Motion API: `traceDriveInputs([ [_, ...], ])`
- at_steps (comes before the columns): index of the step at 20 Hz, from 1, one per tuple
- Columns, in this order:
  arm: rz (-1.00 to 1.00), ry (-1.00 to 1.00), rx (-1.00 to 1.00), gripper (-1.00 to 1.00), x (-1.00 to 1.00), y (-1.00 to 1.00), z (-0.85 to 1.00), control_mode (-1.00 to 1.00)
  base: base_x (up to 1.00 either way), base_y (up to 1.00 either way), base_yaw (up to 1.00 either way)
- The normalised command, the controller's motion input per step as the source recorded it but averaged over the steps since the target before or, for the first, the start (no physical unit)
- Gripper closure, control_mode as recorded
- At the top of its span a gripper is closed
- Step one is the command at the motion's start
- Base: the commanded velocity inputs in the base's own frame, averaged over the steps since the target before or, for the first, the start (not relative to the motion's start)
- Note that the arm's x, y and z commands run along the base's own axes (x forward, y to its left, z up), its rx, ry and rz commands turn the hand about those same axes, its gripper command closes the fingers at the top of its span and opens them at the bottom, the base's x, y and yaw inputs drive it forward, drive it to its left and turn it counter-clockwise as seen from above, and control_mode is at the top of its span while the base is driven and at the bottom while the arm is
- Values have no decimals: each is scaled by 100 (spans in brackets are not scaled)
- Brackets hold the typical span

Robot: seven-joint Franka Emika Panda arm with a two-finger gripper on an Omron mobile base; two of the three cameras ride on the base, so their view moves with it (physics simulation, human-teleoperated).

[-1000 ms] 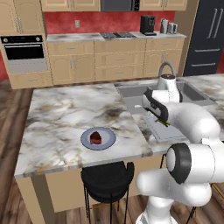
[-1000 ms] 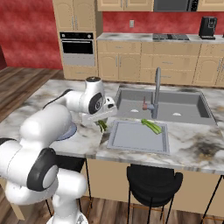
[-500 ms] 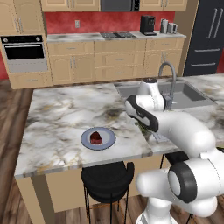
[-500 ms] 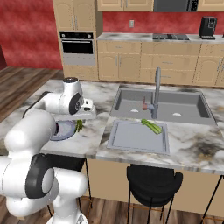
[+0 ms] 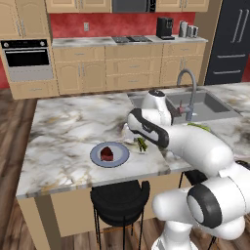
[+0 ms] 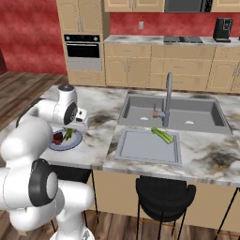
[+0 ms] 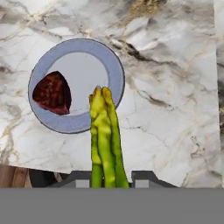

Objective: Create a steak meal by picking up the steak and asparagus from the tray and placing them on the plate. Leave the celery on the tray.

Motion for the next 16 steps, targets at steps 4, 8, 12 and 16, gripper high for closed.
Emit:
traceDriveInputs([
  [4,1,10,6,100,22,40,-27,-100,0,0,0],
  [8,3,13,0,100,37,40,-27,-100,0,0,0],
  [12,1,9,0,100,39,29,-20,-100,0,0,0],
  [16,2,6,0,100,37,11,-29,-100,0,0,0],
])
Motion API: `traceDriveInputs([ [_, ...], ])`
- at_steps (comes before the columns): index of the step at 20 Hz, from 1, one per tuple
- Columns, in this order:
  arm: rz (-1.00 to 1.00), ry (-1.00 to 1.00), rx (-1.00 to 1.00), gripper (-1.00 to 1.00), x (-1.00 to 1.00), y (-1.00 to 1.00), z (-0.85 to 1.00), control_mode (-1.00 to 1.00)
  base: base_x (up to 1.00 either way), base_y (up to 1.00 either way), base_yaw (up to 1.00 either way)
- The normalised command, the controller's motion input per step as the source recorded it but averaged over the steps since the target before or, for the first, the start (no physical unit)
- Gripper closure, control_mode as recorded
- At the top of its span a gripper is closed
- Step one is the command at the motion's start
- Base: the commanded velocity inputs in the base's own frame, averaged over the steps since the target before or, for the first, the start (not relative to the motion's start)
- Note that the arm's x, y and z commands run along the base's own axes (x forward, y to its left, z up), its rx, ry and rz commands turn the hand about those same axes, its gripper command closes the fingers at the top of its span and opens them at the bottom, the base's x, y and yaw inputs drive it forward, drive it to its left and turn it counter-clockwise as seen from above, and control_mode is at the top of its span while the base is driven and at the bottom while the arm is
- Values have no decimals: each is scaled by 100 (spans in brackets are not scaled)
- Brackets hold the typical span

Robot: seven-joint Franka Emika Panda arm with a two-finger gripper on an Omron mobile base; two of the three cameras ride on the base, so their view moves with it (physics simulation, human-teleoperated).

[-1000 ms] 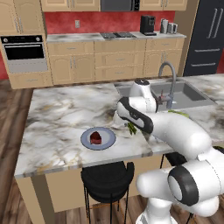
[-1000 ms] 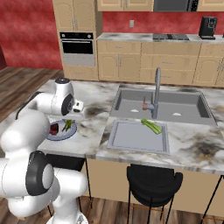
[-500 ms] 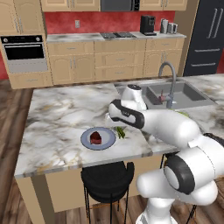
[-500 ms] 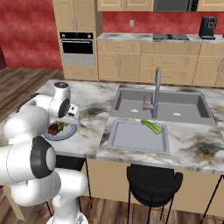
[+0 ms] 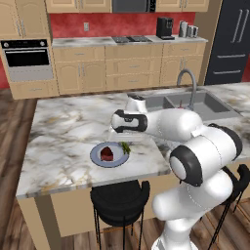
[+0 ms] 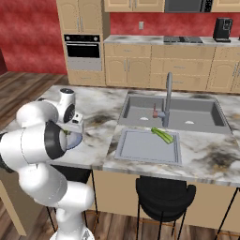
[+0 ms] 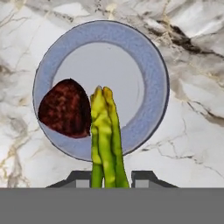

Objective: Create a steak meal by picking up the steak and asparagus from the tray and placing them on the plate. Leave the celery on the tray.

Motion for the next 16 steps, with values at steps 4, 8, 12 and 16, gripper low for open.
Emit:
traceDriveInputs([
  [4,2,4,0,100,30,2,-35,-100,0,0,0],
  [8,1,3,0,100,26,16,-36,-100,0,0,0],
  [12,0,0,0,100,13,34,-31,-100,0,0,0],
  [16,0,0,0,100,17,22,-29,-100,0,0,0],
])
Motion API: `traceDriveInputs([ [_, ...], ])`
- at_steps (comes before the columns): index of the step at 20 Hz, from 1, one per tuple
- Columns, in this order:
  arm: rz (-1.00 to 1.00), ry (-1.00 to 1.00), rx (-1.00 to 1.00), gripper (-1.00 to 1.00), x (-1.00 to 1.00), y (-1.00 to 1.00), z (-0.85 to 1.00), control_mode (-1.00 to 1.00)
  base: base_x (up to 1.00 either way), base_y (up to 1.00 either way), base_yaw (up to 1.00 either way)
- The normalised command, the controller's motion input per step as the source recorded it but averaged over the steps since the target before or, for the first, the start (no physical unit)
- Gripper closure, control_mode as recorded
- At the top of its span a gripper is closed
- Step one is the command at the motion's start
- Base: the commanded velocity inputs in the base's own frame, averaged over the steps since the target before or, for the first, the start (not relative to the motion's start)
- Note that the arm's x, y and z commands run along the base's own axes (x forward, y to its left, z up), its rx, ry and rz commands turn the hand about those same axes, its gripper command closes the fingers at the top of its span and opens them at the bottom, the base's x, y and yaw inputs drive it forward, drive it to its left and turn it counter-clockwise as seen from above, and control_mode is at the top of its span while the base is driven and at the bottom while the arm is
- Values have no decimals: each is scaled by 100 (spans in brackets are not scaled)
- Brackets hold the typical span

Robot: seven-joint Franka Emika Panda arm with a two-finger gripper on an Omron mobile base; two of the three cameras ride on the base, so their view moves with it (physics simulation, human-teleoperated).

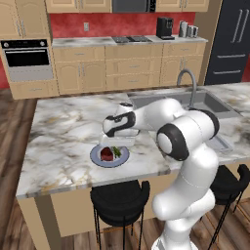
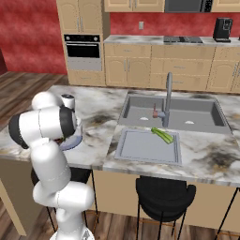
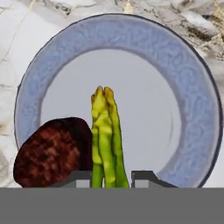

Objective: Create a steak meal by picking up the steak and asparagus from the tray and placing them on the plate. Leave the celery on the tray.

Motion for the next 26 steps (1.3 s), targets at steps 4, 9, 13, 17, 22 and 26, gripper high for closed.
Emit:
traceDriveInputs([
  [4,0,0,0,100,19,0,-32,-100,0,0,0],
  [9,0,0,0,100,20,0,-26,-100,0,0,0],
  [13,0,0,0,-100,5,0,-15,-100,0,0,0],
  [17,0,0,0,-100,0,0,-9,-100,0,0,0],
  [22,0,0,0,-100,-2,2,-4,-100,0,0,0],
  [26,0,0,0,-100,-8,7,0,-100,0,0,0],
])
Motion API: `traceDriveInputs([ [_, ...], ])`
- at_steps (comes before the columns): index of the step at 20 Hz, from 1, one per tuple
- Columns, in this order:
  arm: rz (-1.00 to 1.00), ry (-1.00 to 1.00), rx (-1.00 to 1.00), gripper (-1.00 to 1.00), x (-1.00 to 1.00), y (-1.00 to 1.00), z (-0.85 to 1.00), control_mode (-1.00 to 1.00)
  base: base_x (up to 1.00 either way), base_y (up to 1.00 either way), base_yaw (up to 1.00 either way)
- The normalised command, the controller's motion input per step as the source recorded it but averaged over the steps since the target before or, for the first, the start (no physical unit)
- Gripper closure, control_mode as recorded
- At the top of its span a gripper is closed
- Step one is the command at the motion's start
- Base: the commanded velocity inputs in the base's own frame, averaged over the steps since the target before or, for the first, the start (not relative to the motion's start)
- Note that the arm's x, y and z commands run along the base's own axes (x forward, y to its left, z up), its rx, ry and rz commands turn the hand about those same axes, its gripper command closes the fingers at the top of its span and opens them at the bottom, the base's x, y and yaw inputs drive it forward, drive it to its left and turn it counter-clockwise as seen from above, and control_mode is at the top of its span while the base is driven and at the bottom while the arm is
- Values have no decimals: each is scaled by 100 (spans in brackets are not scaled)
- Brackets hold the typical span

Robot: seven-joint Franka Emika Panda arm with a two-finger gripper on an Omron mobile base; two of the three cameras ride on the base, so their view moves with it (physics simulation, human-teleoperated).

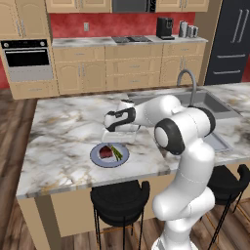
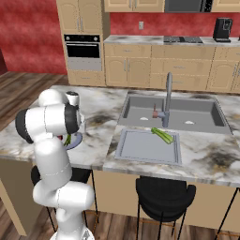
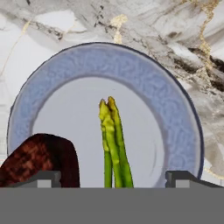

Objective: Create a steak meal by picking up the steak and asparagus from the tray and placing them on the plate. Leave the celery on the tray.

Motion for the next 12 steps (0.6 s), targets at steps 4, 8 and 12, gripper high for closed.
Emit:
traceDriveInputs([
  [4,0,-5,0,-100,-42,1,38,-100,0,0,0],
  [8,0,-15,0,-100,-77,0,58,-100,0,0,0],
  [12,0,-20,0,-100,-84,-7,72,-100,0,0,0],
])
